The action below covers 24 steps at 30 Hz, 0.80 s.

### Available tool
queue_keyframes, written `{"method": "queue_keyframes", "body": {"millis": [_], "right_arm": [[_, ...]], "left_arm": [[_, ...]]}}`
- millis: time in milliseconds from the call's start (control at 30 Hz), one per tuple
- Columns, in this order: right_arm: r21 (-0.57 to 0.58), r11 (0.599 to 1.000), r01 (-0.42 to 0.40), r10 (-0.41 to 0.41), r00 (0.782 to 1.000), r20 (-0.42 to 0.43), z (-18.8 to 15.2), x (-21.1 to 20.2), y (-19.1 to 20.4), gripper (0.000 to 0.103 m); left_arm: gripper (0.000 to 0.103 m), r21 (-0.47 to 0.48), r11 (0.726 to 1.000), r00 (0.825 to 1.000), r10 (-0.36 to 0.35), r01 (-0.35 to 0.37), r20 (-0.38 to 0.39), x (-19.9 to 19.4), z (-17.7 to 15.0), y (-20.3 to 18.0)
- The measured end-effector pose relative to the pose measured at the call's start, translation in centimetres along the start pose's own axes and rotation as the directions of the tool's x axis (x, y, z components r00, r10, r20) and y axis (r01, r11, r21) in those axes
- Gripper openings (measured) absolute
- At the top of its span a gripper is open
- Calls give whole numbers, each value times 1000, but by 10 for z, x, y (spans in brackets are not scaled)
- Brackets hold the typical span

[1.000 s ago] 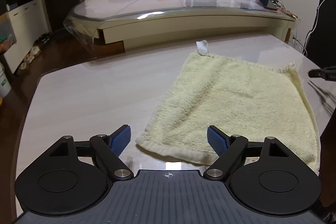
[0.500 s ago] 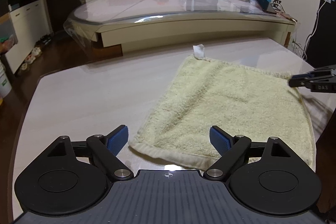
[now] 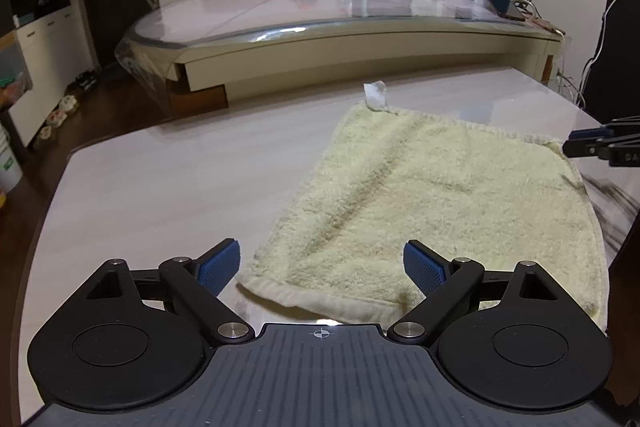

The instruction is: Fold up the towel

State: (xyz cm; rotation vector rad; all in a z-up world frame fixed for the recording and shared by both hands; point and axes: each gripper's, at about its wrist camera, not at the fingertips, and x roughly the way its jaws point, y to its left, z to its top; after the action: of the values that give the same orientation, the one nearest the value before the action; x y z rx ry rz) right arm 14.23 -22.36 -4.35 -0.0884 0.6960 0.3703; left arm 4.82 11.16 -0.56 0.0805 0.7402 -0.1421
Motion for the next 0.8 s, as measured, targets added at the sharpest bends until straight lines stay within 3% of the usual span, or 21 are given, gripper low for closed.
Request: {"method": "queue_keyframes", "body": {"millis": [200, 300, 400, 533, 633, 733, 767, 800], "right_arm": [[15, 1000, 8, -8, 1000, 4, -5, -9, -3, 42], [-10, 995, -97, 97, 993, 68, -10, -28, 8, 42], [-134, 962, -239, 253, 962, 103, -21, -47, 30, 43], [-356, 858, -371, 420, 905, 67, -47, -70, 73, 43], [-551, 762, -342, 424, 905, 25, -66, -84, 104, 42], [-745, 610, -270, 384, 923, -20, -88, -93, 134, 42], [-776, 578, -252, 372, 928, -24, -92, -93, 139, 42], [-839, 505, -204, 341, 940, -23, -104, -93, 149, 42]], "left_arm": [[93, 47, 999, 999, 24, -23, -27, 9, -6, -2], [93, 60, 998, 999, 35, -33, -27, 8, -8, -1], [93, 58, 998, 999, 39, -37, -21, 4, -9, 1], [93, 55, 998, 999, 44, -43, -12, -1, -10, 3], [93, 53, 997, 999, 48, -48, -6, -5, -10, 5], [93, 50, 997, 999, 52, -52, 0, -9, -11, 7], [93, 50, 997, 999, 54, -54, 2, -11, -11, 8], [93, 46, 998, 999, 53, -54, 8, -14, -12, 8]]}}
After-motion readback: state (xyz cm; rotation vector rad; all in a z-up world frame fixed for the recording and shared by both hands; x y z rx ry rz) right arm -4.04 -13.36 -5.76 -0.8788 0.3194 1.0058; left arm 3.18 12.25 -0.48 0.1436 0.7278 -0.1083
